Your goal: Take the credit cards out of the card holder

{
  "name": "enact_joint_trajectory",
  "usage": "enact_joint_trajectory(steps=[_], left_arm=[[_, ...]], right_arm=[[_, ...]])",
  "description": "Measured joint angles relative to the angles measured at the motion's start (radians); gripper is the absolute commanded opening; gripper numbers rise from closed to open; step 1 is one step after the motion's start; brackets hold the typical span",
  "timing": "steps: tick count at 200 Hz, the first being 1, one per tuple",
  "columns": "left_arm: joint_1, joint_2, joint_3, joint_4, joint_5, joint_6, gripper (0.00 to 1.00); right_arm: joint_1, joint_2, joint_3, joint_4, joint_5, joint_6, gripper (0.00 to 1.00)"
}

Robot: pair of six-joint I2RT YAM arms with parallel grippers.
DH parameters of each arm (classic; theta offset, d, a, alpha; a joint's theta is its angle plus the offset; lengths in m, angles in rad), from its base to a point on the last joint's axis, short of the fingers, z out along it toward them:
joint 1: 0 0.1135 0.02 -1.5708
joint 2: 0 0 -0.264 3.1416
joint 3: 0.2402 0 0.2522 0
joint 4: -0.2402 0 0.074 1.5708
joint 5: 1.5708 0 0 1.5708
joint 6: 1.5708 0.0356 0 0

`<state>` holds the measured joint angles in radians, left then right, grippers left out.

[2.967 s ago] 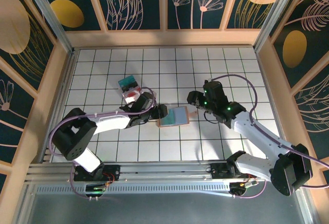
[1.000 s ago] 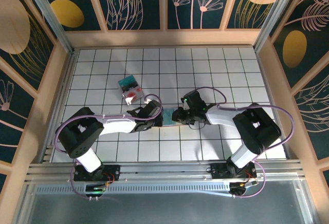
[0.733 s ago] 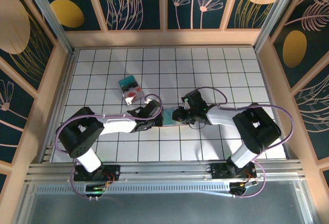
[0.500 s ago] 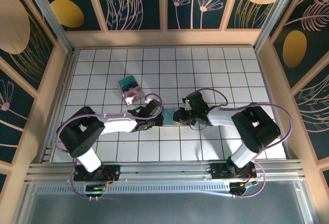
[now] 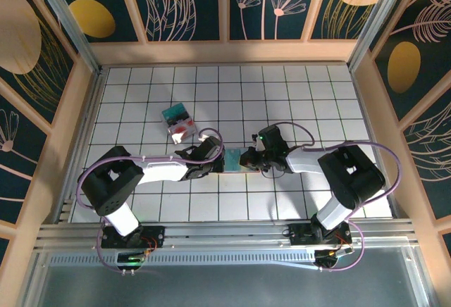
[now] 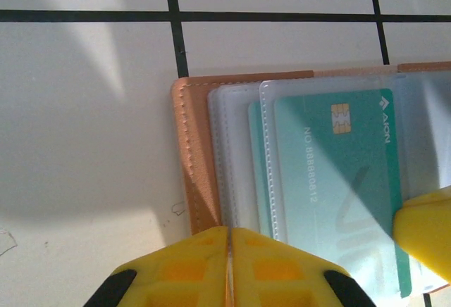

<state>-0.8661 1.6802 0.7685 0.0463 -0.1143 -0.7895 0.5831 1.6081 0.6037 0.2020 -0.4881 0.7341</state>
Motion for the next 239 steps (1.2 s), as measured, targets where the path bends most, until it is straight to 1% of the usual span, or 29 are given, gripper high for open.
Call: enact_joint_trajectory(steps=[24, 40, 65, 87, 109, 132, 140, 150, 161, 181, 209, 239], left_arm=[[0.000, 0.009, 0.003, -0.011, -0.003, 0.000, 0.07], [0.000, 0.009, 0.004, -0.014, -0.003, 0.000, 0.06], [0.000, 0.009, 0.005, -0.015, -0.004, 0.000, 0.06], [0.000, 0.009, 0.011, -0.027, -0.005, 0.003, 0.08], [0.000, 0.009, 0.018, -0.042, -0.014, 0.014, 0.12], [0.000, 0.004, 0.038, -0.072, -0.030, 0.040, 0.21], [0.000, 0.000, 0.047, -0.081, -0.034, 0.045, 0.27], [0.000, -0.010, 0.059, -0.088, -0.041, 0.053, 0.37], [0.000, -0.022, 0.076, -0.093, -0.051, 0.060, 0.46], [0.000, -0.029, 0.103, -0.096, -0.071, 0.079, 0.57], [0.000, -0.009, 0.146, -0.115, -0.109, 0.105, 0.60], [-0.005, 0.063, 0.177, -0.127, -0.137, 0.133, 0.62]], right_arm=[[-0.018, -0.020, -0.006, -0.016, 0.001, -0.003, 0.00], [-0.023, -0.033, -0.007, -0.027, 0.009, -0.009, 0.02], [-0.024, -0.043, -0.007, -0.040, 0.016, -0.021, 0.00], [-0.025, -0.044, -0.007, -0.045, 0.016, -0.023, 0.00], [-0.025, -0.044, -0.006, -0.058, 0.020, -0.030, 0.00], [-0.025, -0.044, -0.004, -0.079, 0.026, -0.047, 0.00], [-0.025, -0.044, -0.003, -0.082, 0.026, -0.048, 0.00], [-0.025, -0.044, 0.000, -0.087, 0.026, -0.051, 0.00], [-0.025, -0.044, 0.004, -0.095, 0.026, -0.053, 0.00], [-0.025, -0.044, 0.009, -0.102, 0.026, -0.055, 0.00], [-0.025, -0.044, 0.014, -0.109, 0.027, -0.056, 0.00], [-0.025, -0.044, 0.021, -0.120, 0.027, -0.060, 0.00]])
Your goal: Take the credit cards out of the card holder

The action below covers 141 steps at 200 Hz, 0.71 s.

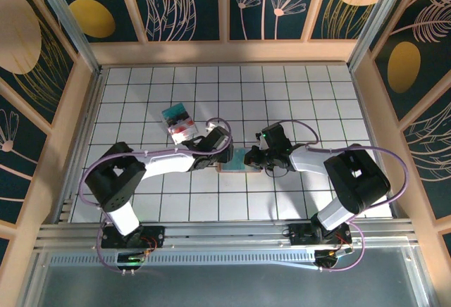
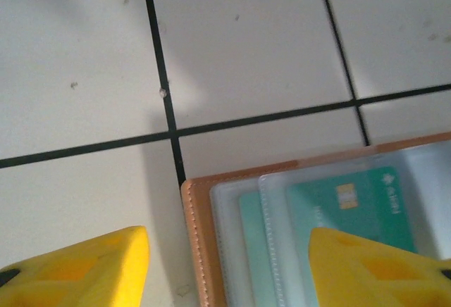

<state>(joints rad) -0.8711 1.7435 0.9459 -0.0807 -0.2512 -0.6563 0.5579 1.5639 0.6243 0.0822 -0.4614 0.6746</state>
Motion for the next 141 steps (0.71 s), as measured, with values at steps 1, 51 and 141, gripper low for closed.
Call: enact_joint_trajectory(steps=[1, 51, 141], left_arm=[[-0.001, 0.002, 0.000, 0.000, -0.001, 0.001, 0.62], [-0.026, 0.070, 0.027, -0.018, -0.019, 0.029, 0.62], [-0.031, 0.081, 0.029, -0.001, -0.019, 0.035, 0.49]], right_arm=[[0.000, 0.000, 0.000, 0.000, 0.000, 0.000, 0.00], [-0.001, 0.000, 0.003, -0.004, 0.001, -0.004, 0.01], [-0.001, 0.000, -0.040, 0.088, -0.005, 0.024, 0.17]])
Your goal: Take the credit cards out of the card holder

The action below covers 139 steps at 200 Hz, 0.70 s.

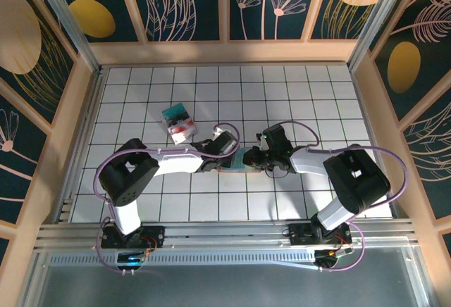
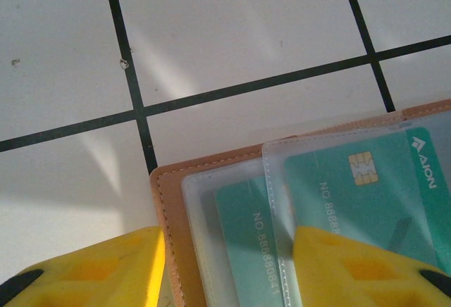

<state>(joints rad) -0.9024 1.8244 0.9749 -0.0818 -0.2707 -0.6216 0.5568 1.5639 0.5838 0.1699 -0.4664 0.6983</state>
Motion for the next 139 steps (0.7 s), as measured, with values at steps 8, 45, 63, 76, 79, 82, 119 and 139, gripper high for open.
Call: enact_joint_trajectory(steps=[8, 45, 63, 76, 79, 82, 119, 139], left_arm=[[0.000, -0.002, -0.004, 0.004, 0.001, -0.001, 0.49], [0.000, -0.007, -0.018, 0.027, 0.013, -0.012, 0.49], [0.001, -0.008, -0.021, 0.031, 0.016, -0.016, 0.49], [0.002, -0.008, -0.023, 0.032, 0.018, -0.020, 0.49], [0.002, -0.008, -0.024, 0.033, 0.018, -0.023, 0.49], [0.003, -0.009, -0.025, 0.034, 0.019, -0.023, 0.49], [0.003, -0.021, -0.041, 0.045, 0.019, -0.042, 0.49], [0.003, -0.026, -0.048, 0.046, 0.019, -0.046, 0.49]], right_arm=[[0.000, 0.000, -0.008, 0.016, -0.005, 0.005, 0.18], [0.000, 0.005, -0.032, 0.086, -0.034, 0.032, 0.16], [0.000, 0.008, -0.037, 0.106, -0.043, 0.042, 0.06], [-0.005, 0.008, -0.037, 0.113, -0.054, 0.045, 0.01], [-0.009, 0.008, -0.037, 0.112, -0.056, 0.053, 0.01], [-0.012, 0.007, -0.037, 0.114, -0.060, 0.045, 0.01], [-0.047, -0.018, -0.045, 0.100, -0.077, 0.039, 0.00], [-0.068, -0.051, -0.051, 0.064, -0.073, 0.024, 0.00]])
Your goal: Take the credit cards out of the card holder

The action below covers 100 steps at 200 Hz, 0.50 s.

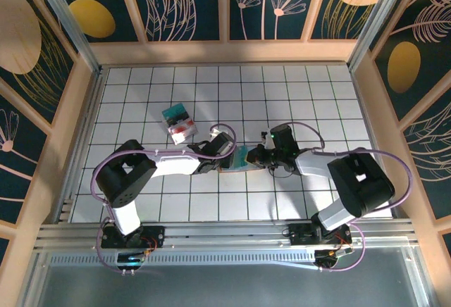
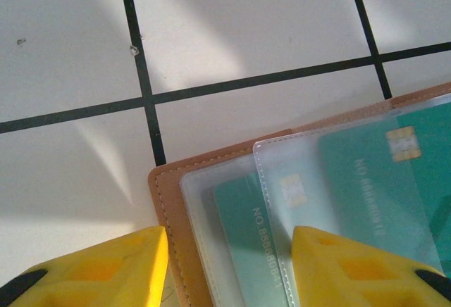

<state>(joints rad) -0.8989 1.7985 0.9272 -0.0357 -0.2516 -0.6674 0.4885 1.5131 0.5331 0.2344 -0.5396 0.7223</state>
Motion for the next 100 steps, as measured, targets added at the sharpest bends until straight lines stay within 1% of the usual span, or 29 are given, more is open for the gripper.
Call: enact_joint_trajectory(steps=[29, 68, 90, 100], left_arm=[[0.000, 0.000, 0.000, 0.002, 0.000, 0.000, 0.48], [-0.001, -0.002, 0.000, 0.002, -0.001, 0.005, 0.50], [-0.001, -0.012, 0.000, -0.014, -0.007, 0.016, 0.58], [-0.001, -0.023, 0.000, -0.027, -0.015, 0.024, 0.64]], right_arm=[[-0.012, -0.044, 0.000, -0.059, 0.027, -0.027, 0.00], [-0.023, -0.131, 0.000, -0.141, 0.114, -0.066, 0.00], [-0.025, -0.193, 0.000, -0.188, 0.165, -0.086, 0.00], [-0.026, -0.225, 0.000, -0.204, 0.188, -0.092, 0.00]])
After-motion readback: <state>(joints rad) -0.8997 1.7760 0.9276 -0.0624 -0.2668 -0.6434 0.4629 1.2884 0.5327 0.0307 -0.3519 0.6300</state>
